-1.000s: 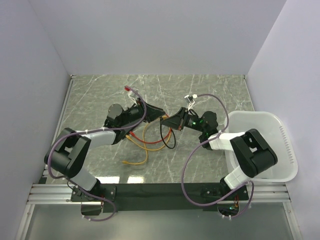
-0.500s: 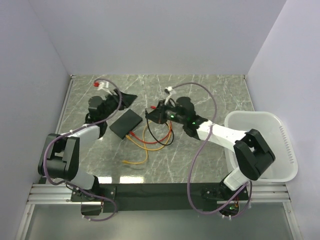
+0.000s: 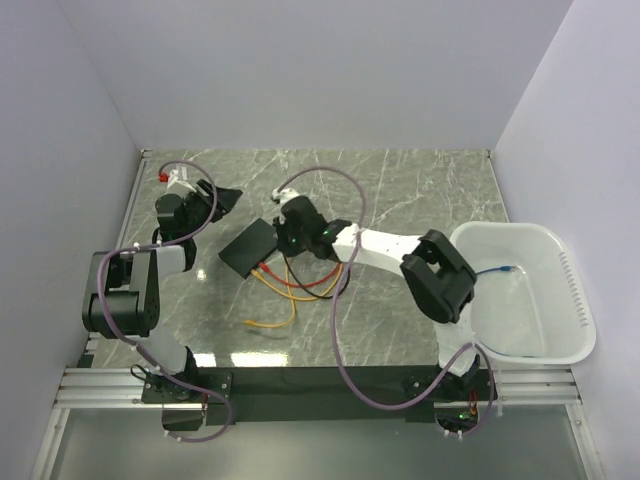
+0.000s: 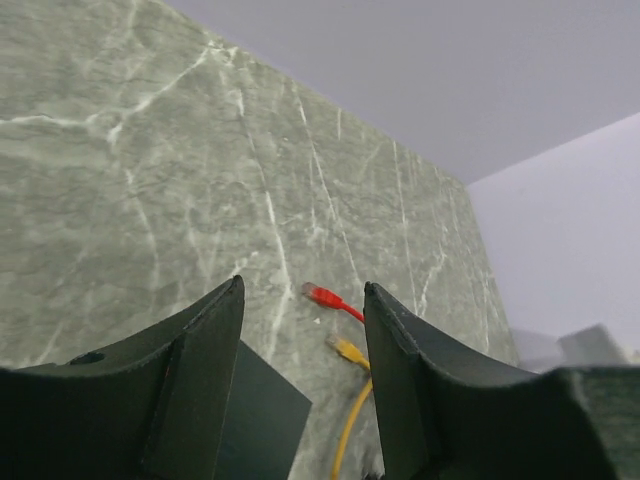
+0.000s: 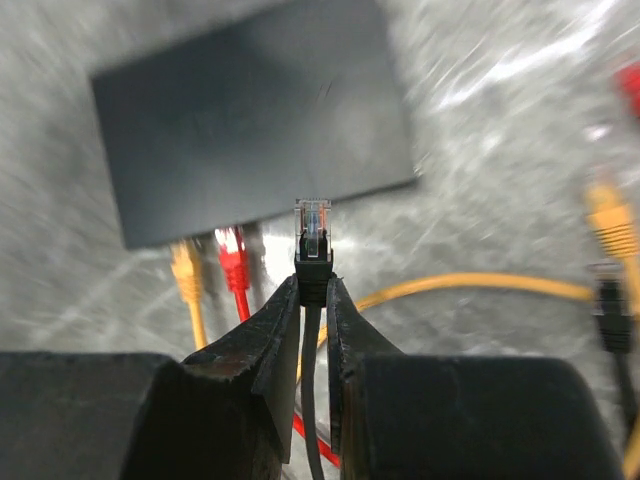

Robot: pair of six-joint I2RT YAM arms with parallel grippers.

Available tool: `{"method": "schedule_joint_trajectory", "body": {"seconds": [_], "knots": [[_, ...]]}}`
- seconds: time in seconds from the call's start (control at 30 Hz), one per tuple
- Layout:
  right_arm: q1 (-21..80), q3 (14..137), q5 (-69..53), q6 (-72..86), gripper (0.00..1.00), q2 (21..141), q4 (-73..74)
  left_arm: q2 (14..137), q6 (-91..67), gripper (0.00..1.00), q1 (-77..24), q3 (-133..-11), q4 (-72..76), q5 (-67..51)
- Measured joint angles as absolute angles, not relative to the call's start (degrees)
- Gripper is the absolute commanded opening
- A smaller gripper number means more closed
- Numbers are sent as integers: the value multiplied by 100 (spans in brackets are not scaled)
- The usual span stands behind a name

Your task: Insert the plug into the switch port

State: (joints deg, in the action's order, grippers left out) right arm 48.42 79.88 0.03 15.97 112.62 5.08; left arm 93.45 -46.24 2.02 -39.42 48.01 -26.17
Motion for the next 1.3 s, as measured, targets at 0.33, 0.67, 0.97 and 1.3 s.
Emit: {"method": "schedule_joint_trajectory", "body": {"seconds": [0.33, 0.67, 0.97, 1.3], "knots": [[5286, 8486, 388, 1072, 0, 12025, 1111, 9695, -4617, 55, 287, -3938, 4974, -2869], [5352, 8812, 521, 919, 0, 12274, 1459, 10265, -4619, 53, 287, -4158, 4969, -3065], [5389, 8903, 519, 904, 0, 12317, 1553, 10617, -4619, 50, 285, -4344, 4947, -3223], [5430, 9183, 521, 882, 0, 12479, 1743, 10864, -4615, 49, 239, -4488, 4676, -3262]]}}
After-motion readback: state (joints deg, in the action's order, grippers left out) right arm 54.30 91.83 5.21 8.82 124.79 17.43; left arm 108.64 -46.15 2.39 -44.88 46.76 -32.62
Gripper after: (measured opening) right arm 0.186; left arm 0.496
